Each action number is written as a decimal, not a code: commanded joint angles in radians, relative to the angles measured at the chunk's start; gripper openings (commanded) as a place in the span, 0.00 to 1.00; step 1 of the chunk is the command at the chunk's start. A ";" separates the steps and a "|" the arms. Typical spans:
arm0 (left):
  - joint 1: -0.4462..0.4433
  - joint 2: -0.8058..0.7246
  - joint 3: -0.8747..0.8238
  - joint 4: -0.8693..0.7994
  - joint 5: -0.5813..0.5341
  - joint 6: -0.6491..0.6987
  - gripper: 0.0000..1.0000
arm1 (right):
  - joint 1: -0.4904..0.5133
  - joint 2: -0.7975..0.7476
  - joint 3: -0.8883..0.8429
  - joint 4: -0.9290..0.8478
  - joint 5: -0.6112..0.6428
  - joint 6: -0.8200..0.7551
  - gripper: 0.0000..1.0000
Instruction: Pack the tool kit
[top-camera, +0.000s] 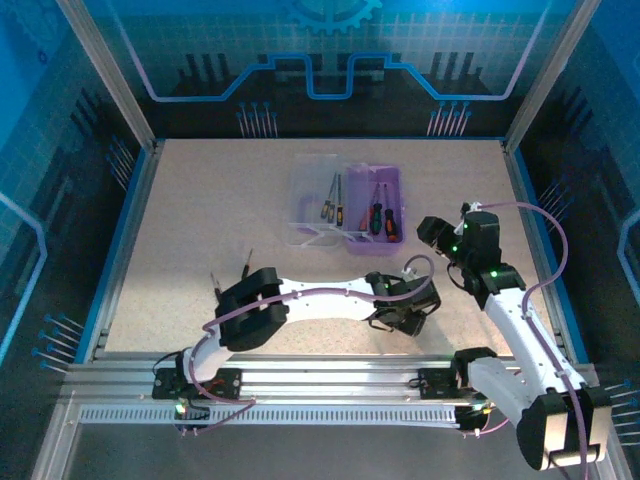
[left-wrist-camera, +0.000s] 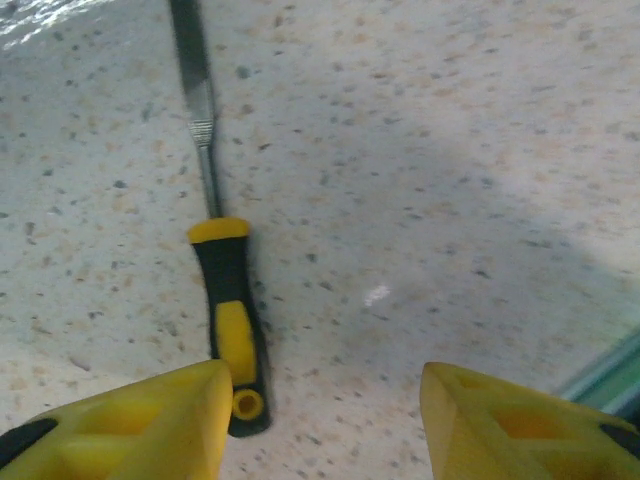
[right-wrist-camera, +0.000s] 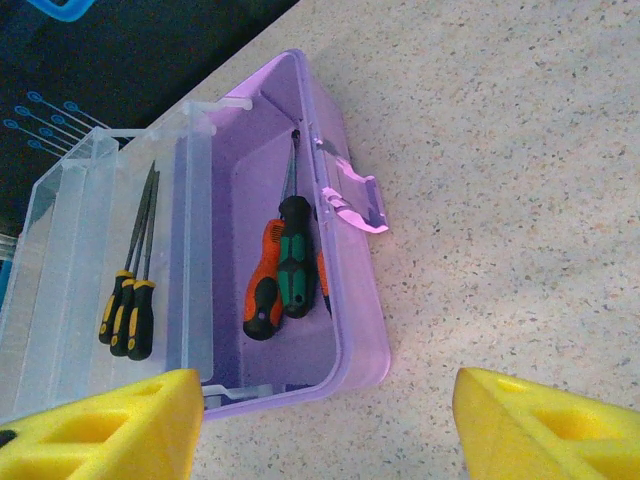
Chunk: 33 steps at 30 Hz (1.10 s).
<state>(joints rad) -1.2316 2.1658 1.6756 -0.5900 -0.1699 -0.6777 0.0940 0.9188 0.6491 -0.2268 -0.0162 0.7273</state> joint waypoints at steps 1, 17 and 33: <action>0.000 0.024 0.035 -0.123 -0.086 0.001 0.52 | -0.023 -0.026 -0.018 0.019 -0.038 0.018 0.68; 0.001 0.102 0.066 -0.109 -0.099 0.054 0.40 | -0.037 -0.015 -0.043 0.063 -0.089 0.036 0.67; 0.006 0.054 -0.005 -0.081 -0.138 0.077 0.08 | -0.065 -0.031 -0.040 0.052 -0.102 0.032 0.67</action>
<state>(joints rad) -1.2270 2.2463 1.7313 -0.7017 -0.2878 -0.6003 0.0498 0.9031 0.6140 -0.1829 -0.1131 0.7525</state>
